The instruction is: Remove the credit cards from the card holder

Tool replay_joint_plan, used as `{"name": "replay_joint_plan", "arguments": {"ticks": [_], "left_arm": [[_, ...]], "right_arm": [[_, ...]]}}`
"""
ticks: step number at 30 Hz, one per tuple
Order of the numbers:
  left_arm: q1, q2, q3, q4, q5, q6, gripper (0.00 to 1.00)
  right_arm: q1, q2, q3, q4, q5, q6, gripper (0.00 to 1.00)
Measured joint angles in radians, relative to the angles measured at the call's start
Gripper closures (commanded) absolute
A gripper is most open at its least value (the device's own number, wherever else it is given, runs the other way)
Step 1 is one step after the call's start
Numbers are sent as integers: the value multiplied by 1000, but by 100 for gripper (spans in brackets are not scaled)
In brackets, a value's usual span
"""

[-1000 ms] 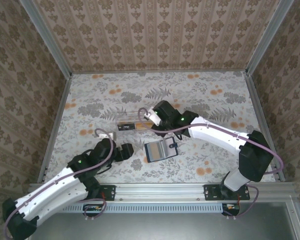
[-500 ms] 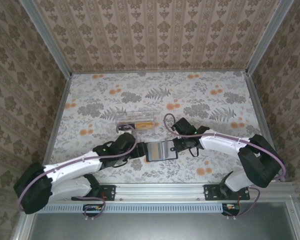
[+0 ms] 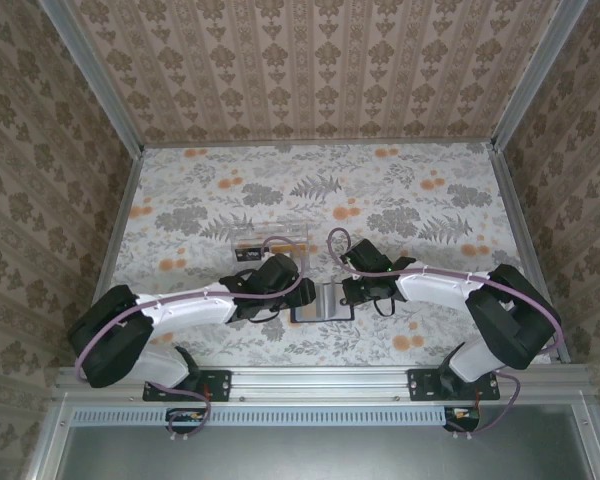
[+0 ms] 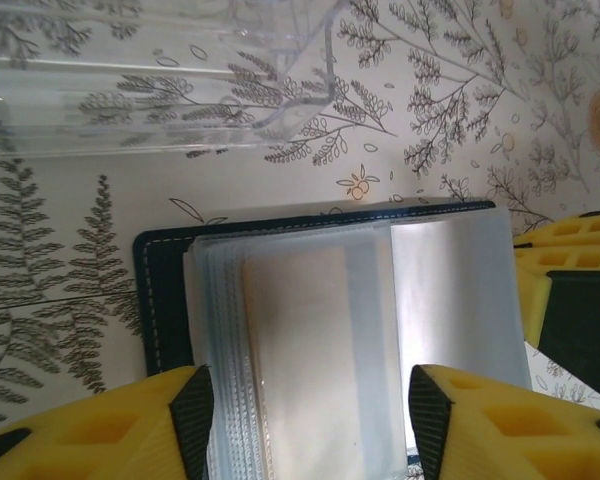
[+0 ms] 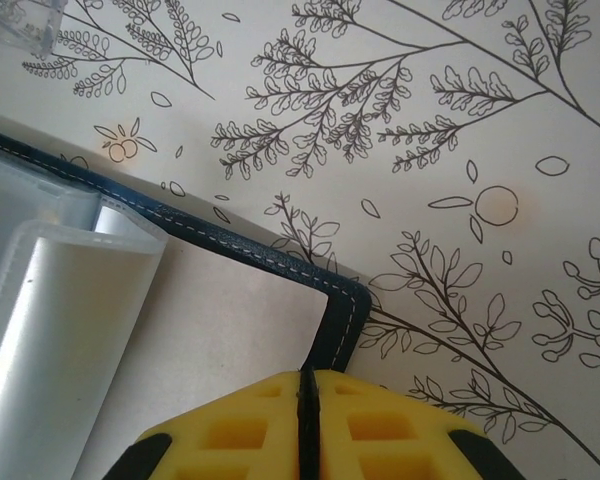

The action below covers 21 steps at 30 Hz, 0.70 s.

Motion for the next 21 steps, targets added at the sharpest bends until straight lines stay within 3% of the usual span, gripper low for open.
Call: {"name": "replay_joint_plan", "arguments": {"ticks": [21], "left_arm": [[-6, 90, 34, 28, 43, 1, 40]], "right_arm": [[0, 10, -2, 18, -20, 3, 85]]}}
